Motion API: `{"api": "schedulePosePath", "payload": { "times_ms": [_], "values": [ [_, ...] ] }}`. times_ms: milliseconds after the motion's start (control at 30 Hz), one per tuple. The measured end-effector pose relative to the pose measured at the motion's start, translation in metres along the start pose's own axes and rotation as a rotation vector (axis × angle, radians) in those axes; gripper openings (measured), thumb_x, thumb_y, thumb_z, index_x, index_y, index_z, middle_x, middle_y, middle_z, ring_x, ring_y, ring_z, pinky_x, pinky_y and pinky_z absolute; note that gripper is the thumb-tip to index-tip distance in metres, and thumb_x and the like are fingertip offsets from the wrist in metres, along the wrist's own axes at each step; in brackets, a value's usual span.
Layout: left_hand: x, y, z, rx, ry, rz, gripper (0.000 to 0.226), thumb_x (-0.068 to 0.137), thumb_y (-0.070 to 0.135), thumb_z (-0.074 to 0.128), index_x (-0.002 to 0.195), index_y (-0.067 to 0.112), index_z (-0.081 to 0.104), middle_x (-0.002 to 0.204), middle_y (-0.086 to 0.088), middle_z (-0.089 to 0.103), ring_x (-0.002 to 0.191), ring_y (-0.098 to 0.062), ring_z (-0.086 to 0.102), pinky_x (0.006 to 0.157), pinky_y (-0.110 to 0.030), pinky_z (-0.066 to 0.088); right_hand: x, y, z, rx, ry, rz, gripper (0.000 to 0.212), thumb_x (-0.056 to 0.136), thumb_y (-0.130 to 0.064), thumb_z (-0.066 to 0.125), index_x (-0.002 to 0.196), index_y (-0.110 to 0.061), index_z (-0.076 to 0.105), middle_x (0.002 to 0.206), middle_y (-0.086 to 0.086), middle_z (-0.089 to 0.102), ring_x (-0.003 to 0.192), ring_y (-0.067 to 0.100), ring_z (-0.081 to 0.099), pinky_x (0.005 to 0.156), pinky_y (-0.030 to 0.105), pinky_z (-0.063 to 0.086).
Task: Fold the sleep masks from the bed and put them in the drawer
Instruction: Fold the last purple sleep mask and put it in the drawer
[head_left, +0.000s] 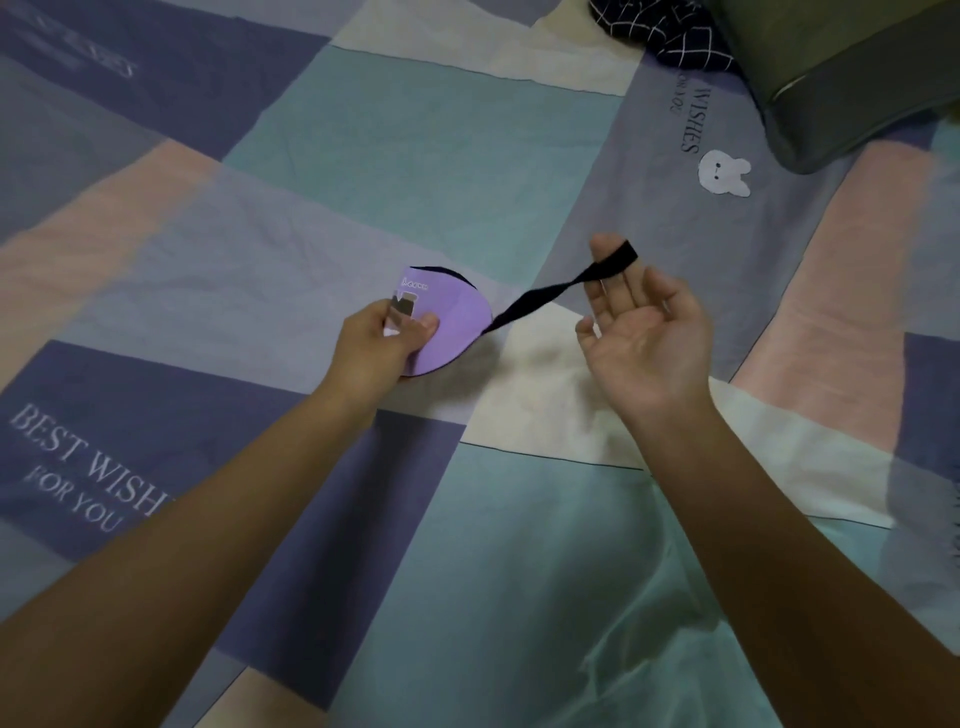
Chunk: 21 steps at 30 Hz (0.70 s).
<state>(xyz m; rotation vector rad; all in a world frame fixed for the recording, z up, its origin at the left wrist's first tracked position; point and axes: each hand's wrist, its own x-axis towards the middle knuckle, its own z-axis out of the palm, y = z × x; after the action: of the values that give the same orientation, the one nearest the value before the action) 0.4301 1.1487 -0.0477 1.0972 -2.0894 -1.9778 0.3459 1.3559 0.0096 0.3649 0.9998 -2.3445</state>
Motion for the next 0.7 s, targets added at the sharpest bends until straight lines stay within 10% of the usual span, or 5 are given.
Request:
{"api": "schedulePosePath", "payload": {
  "times_ms": [367, 533, 700],
  "values": [
    [-0.008, 0.002, 0.010, -0.104, -0.183, -0.021, 0.022, 0.080, 0.023, 0.074, 0.087, 0.006, 0.062, 0.060, 0.004, 0.067, 0.051, -0.015, 0.066, 0.043, -0.020, 0.048, -0.007, 0.008, -0.002, 0.132, 0.209, -0.194, 0.049, 0.086, 0.006, 0.028, 0.112, -0.021, 0.060, 0.105, -0.008, 0.071, 0.081, 0.007, 0.064, 0.069, 0.019, 0.037],
    [-0.003, 0.004, 0.015, -0.100, -0.116, -0.007, 0.022, 0.073, 0.029, 0.080, 0.080, 0.014, 0.066, 0.062, 0.008, 0.060, 0.050, -0.006, 0.053, 0.041, -0.016, 0.038, -0.006, 0.016, 0.000, -0.223, 0.247, -0.250, 0.025, 0.094, -0.007, 0.053, 0.107, -0.025, 0.064, 0.110, -0.002, 0.070, 0.054, 0.010, 0.059, 0.052, 0.018, 0.032],
    [0.003, 0.007, 0.020, -0.372, -0.147, -0.165, 0.017, 0.074, 0.024, 0.079, 0.088, 0.017, 0.071, 0.069, 0.009, 0.065, 0.053, -0.003, 0.051, 0.044, -0.014, 0.040, -0.007, 0.039, -0.007, -0.367, 0.276, -0.119, 0.029, 0.087, -0.010, 0.064, 0.113, -0.023, 0.063, 0.101, -0.008, 0.067, 0.066, 0.011, 0.068, 0.051, 0.021, 0.032]
  ]
}}
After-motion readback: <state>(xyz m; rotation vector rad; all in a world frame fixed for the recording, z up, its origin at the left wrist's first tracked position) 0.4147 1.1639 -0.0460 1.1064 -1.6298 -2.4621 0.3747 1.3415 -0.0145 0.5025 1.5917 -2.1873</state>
